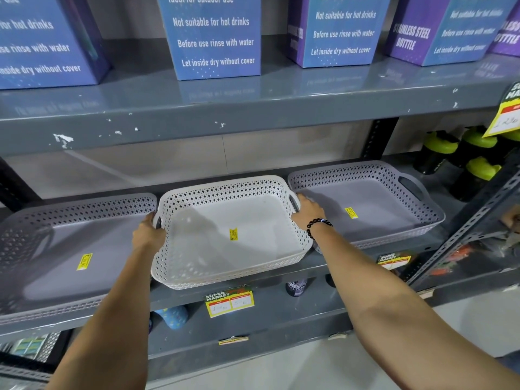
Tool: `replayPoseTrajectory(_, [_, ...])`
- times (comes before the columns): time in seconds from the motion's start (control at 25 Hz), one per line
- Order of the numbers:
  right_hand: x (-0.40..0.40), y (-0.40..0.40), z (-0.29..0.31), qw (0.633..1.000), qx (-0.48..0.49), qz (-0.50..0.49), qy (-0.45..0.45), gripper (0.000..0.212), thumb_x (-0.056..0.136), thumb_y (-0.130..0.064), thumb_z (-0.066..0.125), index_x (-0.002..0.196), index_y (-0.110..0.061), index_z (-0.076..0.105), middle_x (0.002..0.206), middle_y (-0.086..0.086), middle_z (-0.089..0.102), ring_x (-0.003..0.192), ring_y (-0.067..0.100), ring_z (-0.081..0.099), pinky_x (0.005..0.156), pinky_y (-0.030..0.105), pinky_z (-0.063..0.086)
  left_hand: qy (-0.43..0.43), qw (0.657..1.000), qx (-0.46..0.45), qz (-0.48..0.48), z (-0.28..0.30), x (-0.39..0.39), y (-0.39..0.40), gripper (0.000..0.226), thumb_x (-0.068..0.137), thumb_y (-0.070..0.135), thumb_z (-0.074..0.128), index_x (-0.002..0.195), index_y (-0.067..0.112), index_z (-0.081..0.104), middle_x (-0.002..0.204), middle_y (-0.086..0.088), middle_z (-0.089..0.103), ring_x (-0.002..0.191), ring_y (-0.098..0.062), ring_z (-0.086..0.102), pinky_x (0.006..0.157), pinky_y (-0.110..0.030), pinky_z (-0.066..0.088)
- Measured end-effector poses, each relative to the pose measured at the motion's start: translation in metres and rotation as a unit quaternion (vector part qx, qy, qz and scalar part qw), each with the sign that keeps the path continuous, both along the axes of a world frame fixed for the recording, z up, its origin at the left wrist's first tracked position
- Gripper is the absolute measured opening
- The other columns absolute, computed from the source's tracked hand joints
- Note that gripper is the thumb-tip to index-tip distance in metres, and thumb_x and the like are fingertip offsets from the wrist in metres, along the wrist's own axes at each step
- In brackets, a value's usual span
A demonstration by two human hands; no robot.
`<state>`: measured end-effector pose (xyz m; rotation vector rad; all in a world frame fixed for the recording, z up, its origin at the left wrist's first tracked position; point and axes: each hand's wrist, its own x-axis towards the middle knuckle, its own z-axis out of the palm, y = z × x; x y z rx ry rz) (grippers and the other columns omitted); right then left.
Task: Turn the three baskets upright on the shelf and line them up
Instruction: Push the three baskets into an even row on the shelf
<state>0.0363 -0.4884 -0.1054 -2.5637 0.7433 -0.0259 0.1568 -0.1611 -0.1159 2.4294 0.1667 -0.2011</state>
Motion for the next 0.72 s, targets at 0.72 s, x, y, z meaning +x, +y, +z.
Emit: replayPoseTrajectory(0.72, [-0.0028,0.0027,0.0017,0.999,0.022,-0.024,-0.005,0.055,0.086,-0.002,0.048,0.138,-0.017,0.039,0.118,0.017,0.063,0.105,0.036,0.061,0.086,0.039,0.053,-0.002,1.000,-0.004,0.015,0.0033,-0.0030,-0.0039,0.063,0.089,-0.002,0.042,0.147,0.019,0.033,0.129,-0.022,0.058,0.107,-0.043,0.062,0.088,-0.049,0.056])
